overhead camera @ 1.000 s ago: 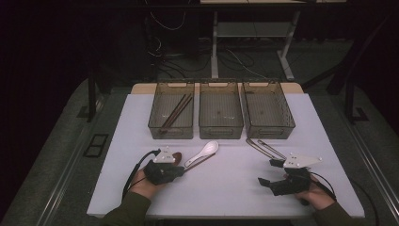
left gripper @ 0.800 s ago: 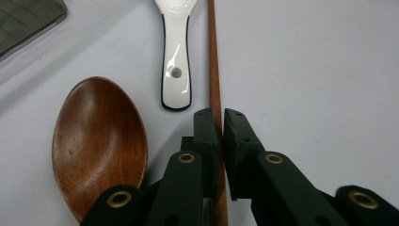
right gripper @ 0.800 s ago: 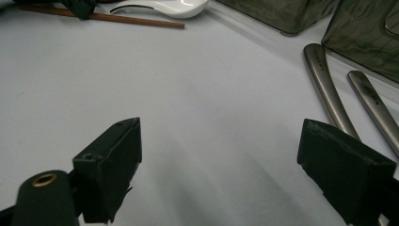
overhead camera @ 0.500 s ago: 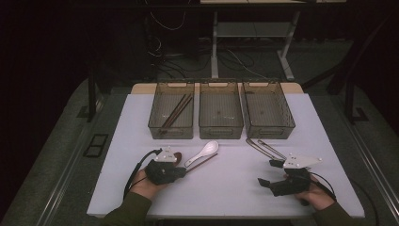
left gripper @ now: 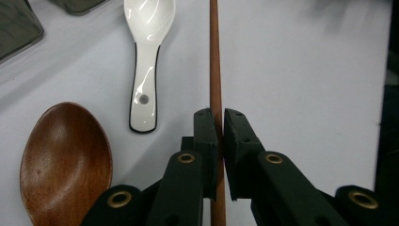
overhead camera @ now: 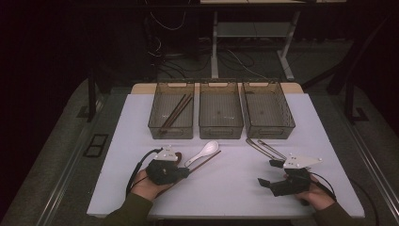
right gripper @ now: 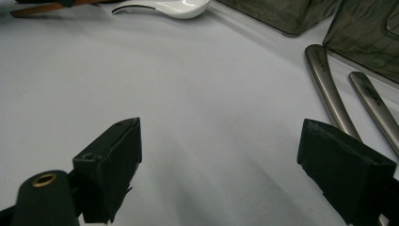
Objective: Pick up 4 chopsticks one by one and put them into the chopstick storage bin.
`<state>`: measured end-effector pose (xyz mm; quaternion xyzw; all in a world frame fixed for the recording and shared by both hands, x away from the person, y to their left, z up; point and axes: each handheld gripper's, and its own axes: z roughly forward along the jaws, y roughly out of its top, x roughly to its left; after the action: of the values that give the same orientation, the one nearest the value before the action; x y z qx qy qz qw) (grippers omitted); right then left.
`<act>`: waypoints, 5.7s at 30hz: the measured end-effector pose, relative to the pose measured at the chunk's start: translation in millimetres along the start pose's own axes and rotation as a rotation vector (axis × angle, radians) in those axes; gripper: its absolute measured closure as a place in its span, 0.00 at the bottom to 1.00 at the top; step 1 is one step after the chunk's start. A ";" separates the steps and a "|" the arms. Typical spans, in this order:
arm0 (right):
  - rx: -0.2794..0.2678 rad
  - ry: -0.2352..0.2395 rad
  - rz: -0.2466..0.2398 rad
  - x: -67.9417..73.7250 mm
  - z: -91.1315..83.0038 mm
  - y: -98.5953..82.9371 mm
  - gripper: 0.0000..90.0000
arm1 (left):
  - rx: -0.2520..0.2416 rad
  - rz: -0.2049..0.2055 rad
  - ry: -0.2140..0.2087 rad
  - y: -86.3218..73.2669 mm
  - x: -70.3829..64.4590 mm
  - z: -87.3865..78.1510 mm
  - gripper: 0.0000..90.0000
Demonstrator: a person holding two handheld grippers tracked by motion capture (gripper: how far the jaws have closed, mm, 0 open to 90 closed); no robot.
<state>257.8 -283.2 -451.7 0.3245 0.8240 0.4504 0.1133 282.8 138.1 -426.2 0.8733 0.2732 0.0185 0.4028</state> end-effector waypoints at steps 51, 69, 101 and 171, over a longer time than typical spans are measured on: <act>-0.001 -0.007 0.005 -0.2 0.1 -0.1 0.16 | -0.142 -0.079 0.125 56.4 33.4 -55.1 0.93; 0.001 -0.012 0.006 -0.2 -0.1 -0.4 0.16 | -0.184 -0.097 0.205 89.7 74.4 -63.3 0.93; -0.005 -0.014 0.014 -0.6 0.5 -0.6 0.16 | -0.098 -0.165 0.367 141.1 170.1 -42.5 0.93; -0.003 -0.009 0.008 -0.9 -1.2 -0.6 0.16 | -0.191 -0.047 0.219 90.7 78.7 -39.3 0.18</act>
<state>257.6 -284.8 -451.6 0.3299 0.8215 0.4505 0.1158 381.7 156.4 -349.7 0.8172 0.3327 0.1301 0.4524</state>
